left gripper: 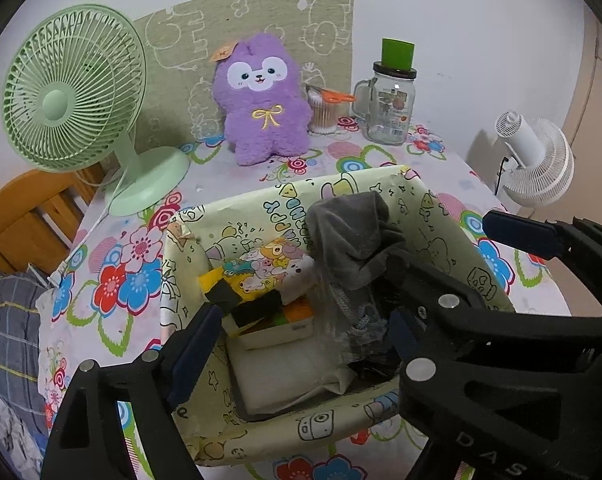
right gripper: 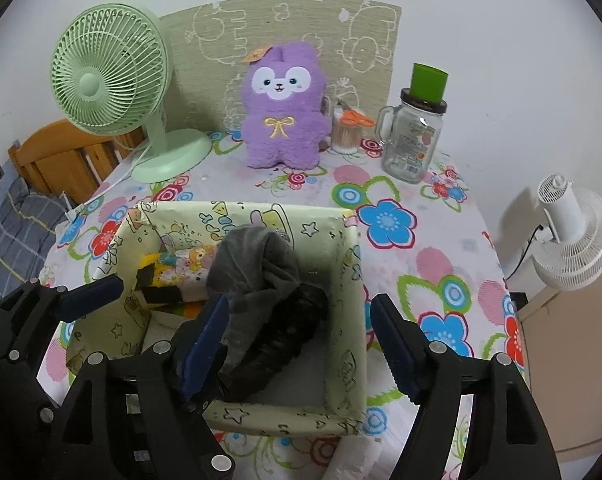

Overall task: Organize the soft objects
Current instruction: 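Lower the yellow packet and grey cloth into the box and open both grippers, then withdraw both grippers up and away from the box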

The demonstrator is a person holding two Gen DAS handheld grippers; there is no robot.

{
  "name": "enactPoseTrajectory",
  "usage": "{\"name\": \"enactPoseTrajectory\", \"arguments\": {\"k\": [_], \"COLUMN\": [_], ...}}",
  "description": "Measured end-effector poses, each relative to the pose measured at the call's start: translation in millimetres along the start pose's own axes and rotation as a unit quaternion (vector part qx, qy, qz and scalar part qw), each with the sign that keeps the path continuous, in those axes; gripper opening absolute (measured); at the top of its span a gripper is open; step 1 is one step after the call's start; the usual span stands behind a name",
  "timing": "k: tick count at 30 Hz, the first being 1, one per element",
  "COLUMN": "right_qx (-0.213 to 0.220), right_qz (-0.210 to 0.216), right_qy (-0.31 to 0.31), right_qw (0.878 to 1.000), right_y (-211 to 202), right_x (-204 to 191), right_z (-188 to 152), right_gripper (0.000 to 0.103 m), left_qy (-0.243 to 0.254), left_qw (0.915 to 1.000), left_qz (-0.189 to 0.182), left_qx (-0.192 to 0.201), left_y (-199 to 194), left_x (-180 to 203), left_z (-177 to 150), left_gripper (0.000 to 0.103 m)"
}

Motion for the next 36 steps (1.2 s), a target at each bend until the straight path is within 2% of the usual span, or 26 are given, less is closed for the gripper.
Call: {"name": "enactPoseTrajectory", "arguments": {"k": [18,27,29,36], "right_qx": [0.029,0.045,0.049,0.056], "right_qz": [0.0,-0.003,-0.004,-0.001], "right_qy": [0.009,0.002,0.002,0.003], "right_qw": [1.0,0.999,0.999,0.998], "right_y": [-32.6,-53.4,-58.2,-70.9], "right_x": [-5.5,-13.5,-16.0,-21.4], "right_z": [-15.3,-24.0,-26.5,-38.1], "right_gripper": [0.085,0.087,0.087,0.088], "left_qy": [0.0,-0.003,-0.004,-0.004], "left_qw": [0.9997,0.9994,0.9993,0.9989], "left_qz": [0.006,0.013,0.015,0.021], "left_qx": [0.022,0.033,0.036,0.041], "left_y": [-32.3,-52.4,-56.7,-70.6], "left_x": [1.1,-2.5,-3.4,-3.5], "left_z": [-12.0,-21.9,-24.3,-36.2], "left_gripper": [0.089,0.092,0.096,0.097]}}
Point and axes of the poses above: each gripper's, at about its wrist camera, not at the fingertips, and y roughly the way its jaws point, x to its right, z to its top, the point moved 3 cm from there along y, roughly the way its jaws point, and after that the axes turned 13 degrees about z, right-handed, at the moved point
